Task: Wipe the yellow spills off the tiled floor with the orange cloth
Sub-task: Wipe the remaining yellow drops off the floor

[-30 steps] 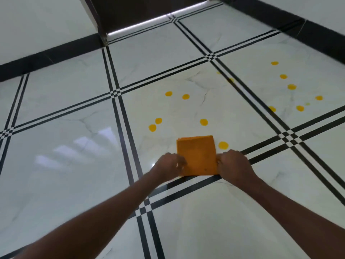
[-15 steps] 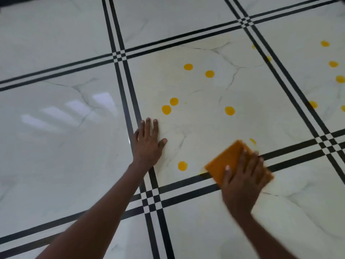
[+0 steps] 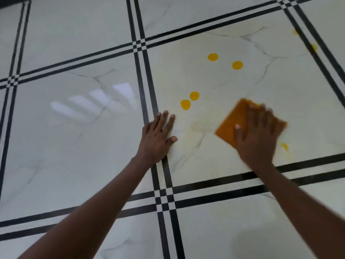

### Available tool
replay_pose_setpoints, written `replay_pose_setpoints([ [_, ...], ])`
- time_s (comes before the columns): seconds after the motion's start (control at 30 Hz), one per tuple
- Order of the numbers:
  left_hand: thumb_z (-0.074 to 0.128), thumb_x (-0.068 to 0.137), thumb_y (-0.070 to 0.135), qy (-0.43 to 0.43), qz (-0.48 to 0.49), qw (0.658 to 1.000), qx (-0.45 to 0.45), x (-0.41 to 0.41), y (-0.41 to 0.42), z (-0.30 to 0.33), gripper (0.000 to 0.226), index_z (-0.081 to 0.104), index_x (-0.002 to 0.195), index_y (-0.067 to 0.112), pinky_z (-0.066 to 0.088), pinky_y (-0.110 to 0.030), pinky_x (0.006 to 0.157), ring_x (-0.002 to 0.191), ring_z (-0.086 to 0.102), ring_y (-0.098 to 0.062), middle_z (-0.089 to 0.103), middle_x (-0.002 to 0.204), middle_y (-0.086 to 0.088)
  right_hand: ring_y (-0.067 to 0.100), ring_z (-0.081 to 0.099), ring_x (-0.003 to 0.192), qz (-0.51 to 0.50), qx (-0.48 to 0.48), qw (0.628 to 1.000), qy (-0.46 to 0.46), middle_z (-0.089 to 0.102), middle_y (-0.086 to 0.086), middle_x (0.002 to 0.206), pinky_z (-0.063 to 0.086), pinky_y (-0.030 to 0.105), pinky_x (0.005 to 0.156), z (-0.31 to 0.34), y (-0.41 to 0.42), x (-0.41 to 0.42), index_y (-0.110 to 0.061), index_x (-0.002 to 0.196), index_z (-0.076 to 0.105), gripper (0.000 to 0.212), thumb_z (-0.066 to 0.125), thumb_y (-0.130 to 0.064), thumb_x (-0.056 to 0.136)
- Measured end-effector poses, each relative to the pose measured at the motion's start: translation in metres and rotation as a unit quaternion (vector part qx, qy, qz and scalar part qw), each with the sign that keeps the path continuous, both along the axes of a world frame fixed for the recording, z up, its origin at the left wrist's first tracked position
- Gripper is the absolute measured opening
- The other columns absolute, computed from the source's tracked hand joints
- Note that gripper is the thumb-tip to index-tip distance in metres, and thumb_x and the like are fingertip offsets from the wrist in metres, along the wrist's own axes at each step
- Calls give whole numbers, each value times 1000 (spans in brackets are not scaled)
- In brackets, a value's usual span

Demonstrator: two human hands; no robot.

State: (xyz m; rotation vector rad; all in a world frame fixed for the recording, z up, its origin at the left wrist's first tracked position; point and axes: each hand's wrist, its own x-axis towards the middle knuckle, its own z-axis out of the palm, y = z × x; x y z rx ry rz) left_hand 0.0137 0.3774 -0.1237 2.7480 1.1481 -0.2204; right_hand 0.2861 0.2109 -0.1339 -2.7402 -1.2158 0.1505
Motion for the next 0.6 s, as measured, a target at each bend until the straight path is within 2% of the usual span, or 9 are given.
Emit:
replay_pose_setpoints([
  [0.07,16,96,58,8,7,1000,-10,2,-2,3,73,1,161,28,16,-43,120,156,-2,-22,-3,169,0,40,18,154,-79,-8,997,6,18,20,168,11,65,121,12,-50,-42,-15,162,18,70,31,-47,101],
  [0.13,13,95,58,11,8,1000,-19,4,-4,5,73,-1,161,28,15,-44,121,156,-4,-22,-5,169,0,41,15,155,-73,-35,997,3,13,21,169,9,63,122,18,-88,-108,-14,163,12,72,29,-47,101],
  [0.23,15,96,58,13,6,1000,-26,3,-3,5,73,-2,160,29,13,-43,122,156,-6,-22,-7,169,0,39,9,157,79,-18,996,42,8,17,171,2,62,124,17,-66,-148,-19,164,9,77,33,-52,98],
  [0.3,24,100,57,12,-1,999,-30,2,-1,5,71,-3,160,29,13,-43,121,156,-5,-21,-6,169,0,37,12,157,214,-7,976,26,10,14,171,7,62,124,10,0,-112,-22,164,10,77,35,-53,98],
  [0.33,26,101,56,13,-4,999,-30,2,1,5,71,-3,160,29,13,-42,121,156,-5,-21,-7,169,1,37,15,156,235,-10,972,14,13,14,171,12,62,123,6,35,-88,-23,164,13,76,35,-54,97],
  [0.43,21,99,58,17,-3,1000,-14,1,1,4,72,-3,160,29,14,-40,121,156,-4,-20,-6,169,1,38,24,153,143,-16,989,-18,23,15,168,17,63,121,-4,84,-16,-21,162,22,73,33,-53,97],
  [0.53,13,93,60,22,11,1000,-16,5,-4,6,75,-1,160,29,16,-42,121,156,-2,-21,-5,169,0,39,23,153,16,19,1000,-19,23,16,167,14,64,121,3,22,-10,-20,161,22,70,33,-51,100],
  [0.6,11,92,59,23,25,999,-24,7,-7,7,76,0,161,28,15,-43,122,156,-3,-21,-5,169,0,40,19,153,-78,11,997,-13,18,19,168,11,64,122,13,-38,-57,-17,163,16,70,29,-49,102],
])
